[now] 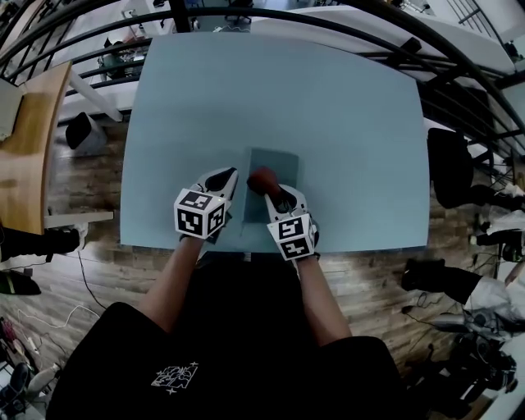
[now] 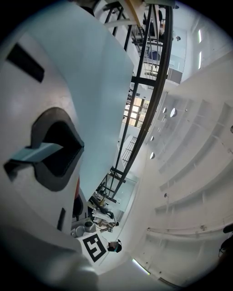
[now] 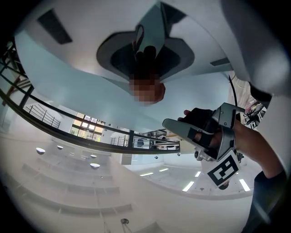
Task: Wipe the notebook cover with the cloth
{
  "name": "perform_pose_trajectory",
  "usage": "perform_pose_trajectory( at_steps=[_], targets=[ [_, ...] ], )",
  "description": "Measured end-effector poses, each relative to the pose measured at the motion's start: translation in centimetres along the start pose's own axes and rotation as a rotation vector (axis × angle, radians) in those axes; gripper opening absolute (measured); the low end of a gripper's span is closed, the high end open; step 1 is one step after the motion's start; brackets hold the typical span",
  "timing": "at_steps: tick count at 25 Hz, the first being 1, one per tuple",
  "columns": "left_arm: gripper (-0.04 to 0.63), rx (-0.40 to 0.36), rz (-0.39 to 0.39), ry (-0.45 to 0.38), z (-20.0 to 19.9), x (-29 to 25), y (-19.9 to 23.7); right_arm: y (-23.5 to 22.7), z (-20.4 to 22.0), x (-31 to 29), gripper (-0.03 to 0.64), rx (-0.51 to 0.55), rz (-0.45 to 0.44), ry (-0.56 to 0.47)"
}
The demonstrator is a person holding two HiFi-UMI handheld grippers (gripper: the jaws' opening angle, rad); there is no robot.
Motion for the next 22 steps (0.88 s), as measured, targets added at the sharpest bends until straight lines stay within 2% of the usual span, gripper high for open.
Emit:
perform_pose_trajectory(
  at_steps=[5,11,22],
  targets=[
    [-0.008,0.007,-0.013,-0.007,-0.1,1.0,1.0,2.4,-1.6,-1.3,0.103,0.053,-0.050,-0.005],
    [-0.008,0.006,-0.016,-0.010,-0.2,1.4,1.5,4.2,-1.1,-2.2,0.103,0.094,-0.087,0.025],
    [-0.008,-0.007,0.012,0.015,0.0,0.8,0.6,3.1,1.7,-1.4,0.103,0.063,-0.053,0.097]
  ],
)
Point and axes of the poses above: the fingertips, and each gripper's own axes: x backward along the fingers, y to its left, z out of its underside, the point moved 1 cm from there along x, backward along the fingers, and after that the axes turned 15 degrees about x, right-handed, at the moved point
